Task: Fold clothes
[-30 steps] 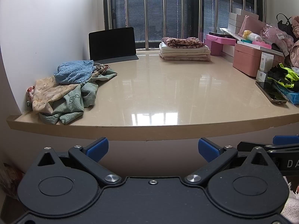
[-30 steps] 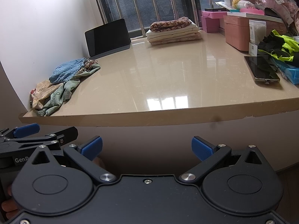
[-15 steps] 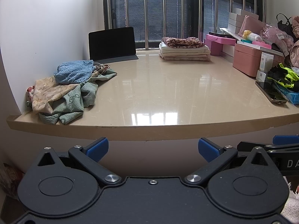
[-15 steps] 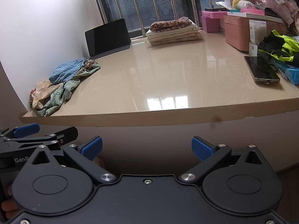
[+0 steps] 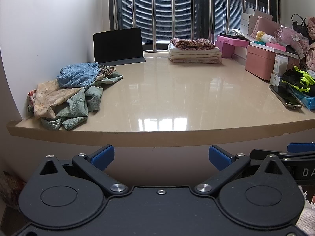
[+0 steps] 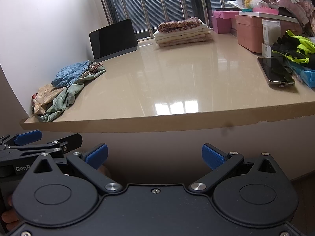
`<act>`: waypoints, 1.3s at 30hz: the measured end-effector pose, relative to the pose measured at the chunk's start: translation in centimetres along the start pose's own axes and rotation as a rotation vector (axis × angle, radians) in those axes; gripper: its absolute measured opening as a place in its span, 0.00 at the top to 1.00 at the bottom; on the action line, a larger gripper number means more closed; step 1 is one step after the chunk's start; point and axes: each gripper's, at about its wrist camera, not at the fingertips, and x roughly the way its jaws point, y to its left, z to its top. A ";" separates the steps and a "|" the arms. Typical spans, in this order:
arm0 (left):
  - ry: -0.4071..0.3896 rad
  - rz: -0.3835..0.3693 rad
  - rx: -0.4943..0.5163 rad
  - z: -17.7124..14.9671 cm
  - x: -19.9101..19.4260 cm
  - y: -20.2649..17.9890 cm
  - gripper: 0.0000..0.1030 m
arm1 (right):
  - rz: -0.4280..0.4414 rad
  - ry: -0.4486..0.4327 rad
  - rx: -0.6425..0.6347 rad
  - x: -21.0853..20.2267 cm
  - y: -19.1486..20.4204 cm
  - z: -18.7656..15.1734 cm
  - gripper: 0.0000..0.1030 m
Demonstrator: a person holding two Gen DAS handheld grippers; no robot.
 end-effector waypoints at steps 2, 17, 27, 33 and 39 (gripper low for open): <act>0.000 0.000 0.000 0.0 0.0 0.0 0.00 | 0.000 0.000 0.000 0.0 0.0 0.0 0.00; 0.000 0.001 -0.003 -0.1 0.0 0.0 0.00 | 0.004 -0.001 0.004 0.1 -0.1 -0.2 0.00; 0.033 -0.011 -0.017 -0.4 0.6 0.4 0.00 | 0.038 0.023 0.002 0.8 0.0 -0.5 0.00; 0.033 -0.002 -0.009 -0.3 1.1 0.5 0.00 | 0.082 -0.013 -0.058 0.9 0.6 0.0 0.00; 0.024 0.023 -0.007 0.7 2.4 1.0 0.00 | 0.120 -0.016 -0.094 2.4 1.0 1.4 0.00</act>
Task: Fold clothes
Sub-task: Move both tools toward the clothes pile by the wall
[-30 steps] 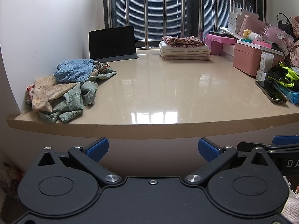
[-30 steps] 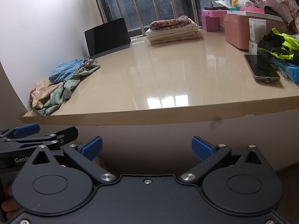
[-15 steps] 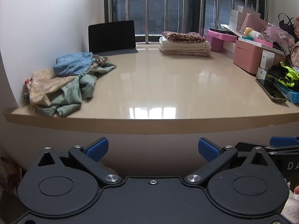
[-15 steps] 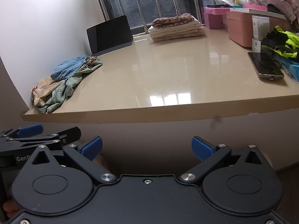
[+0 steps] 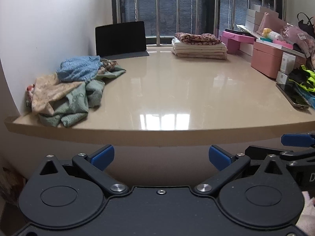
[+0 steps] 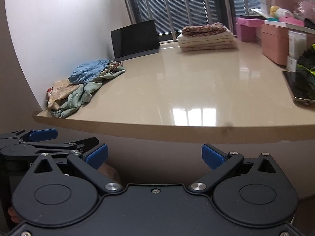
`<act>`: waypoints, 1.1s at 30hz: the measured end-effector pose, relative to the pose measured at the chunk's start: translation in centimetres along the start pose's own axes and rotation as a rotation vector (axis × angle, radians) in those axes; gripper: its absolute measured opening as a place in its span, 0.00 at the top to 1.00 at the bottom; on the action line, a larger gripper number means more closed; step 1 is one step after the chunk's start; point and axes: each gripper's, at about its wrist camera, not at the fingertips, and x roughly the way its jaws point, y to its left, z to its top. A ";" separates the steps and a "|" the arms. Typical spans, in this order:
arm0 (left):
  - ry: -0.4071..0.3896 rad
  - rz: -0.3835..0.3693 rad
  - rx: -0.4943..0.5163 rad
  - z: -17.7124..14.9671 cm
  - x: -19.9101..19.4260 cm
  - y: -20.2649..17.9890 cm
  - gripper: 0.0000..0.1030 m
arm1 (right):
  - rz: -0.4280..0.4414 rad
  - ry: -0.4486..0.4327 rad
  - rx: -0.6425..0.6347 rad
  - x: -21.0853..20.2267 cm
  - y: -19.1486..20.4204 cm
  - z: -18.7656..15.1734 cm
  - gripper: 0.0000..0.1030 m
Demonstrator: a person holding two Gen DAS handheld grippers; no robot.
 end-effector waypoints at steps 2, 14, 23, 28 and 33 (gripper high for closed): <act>-0.013 0.019 0.006 0.6 0.5 0.3 0.00 | 0.014 0.002 -0.005 0.8 0.1 0.7 0.00; -0.021 0.086 -0.047 4.0 3.9 3.8 0.00 | 0.069 0.002 -0.097 6.0 2.0 5.3 0.01; -0.024 0.167 -0.131 5.9 6.0 9.0 0.00 | 0.112 -0.004 -0.182 10.6 6.0 8.5 0.01; -0.022 0.228 -0.178 6.6 6.7 12.6 0.00 | 0.150 0.006 -0.235 13.5 9.2 9.8 0.01; -0.007 0.350 -0.214 7.3 7.9 16.6 0.00 | 0.170 -0.024 -0.347 16.6 13.5 10.9 0.01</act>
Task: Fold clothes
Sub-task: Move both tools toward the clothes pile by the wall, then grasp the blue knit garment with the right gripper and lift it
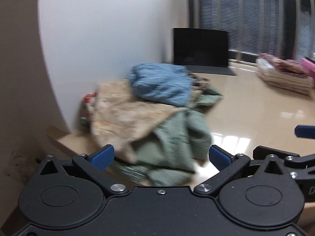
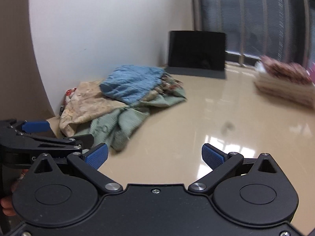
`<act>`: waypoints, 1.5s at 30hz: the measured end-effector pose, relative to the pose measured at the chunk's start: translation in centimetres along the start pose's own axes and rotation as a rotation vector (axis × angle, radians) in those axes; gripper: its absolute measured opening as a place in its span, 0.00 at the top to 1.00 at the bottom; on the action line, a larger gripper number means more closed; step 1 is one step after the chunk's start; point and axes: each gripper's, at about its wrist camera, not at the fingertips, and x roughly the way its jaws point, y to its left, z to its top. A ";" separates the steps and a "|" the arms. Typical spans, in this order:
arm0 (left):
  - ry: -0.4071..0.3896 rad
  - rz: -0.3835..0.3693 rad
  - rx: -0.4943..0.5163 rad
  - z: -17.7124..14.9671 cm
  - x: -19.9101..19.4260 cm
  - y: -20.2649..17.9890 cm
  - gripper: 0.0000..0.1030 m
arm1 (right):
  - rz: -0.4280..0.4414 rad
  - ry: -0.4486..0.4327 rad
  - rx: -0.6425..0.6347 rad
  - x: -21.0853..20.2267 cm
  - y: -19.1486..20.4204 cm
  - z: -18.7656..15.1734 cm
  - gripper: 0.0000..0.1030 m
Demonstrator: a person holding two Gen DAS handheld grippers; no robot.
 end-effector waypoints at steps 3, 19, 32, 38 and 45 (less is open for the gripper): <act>0.002 0.049 -0.034 0.8 1.5 2.0 0.00 | 0.007 -0.033 -0.089 2.3 2.0 1.6 0.01; -0.015 0.164 -0.147 0.9 4.5 9.7 0.00 | 0.039 -0.008 -0.385 17.5 7.2 8.1 0.22; -0.042 0.139 -0.141 0.9 4.0 9.8 0.00 | 0.020 0.044 -0.347 20.6 6.8 10.3 0.87; -0.073 0.120 -0.101 1.5 3.1 8.6 0.00 | -0.007 -0.118 -0.233 17.7 3.8 14.6 0.90; -0.131 0.073 -0.055 2.7 1.7 6.4 0.00 | 0.039 -0.292 -0.098 10.5 -0.4 19.5 0.90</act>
